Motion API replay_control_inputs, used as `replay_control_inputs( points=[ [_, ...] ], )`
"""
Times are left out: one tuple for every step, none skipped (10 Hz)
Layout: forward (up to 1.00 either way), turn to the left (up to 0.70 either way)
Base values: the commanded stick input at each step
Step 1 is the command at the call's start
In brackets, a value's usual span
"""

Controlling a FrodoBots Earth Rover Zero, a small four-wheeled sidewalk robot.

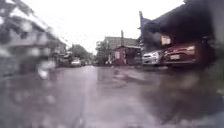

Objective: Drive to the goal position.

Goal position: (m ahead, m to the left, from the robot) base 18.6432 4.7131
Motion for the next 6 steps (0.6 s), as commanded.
replay_control_inputs(
  points=[
    [1.0,0.0],
    [1.0,0.0],
    [1.0,0.0],
    [1.0,0.0],
    [1.0,0.0],
    [1.0,0.0]
  ],
)
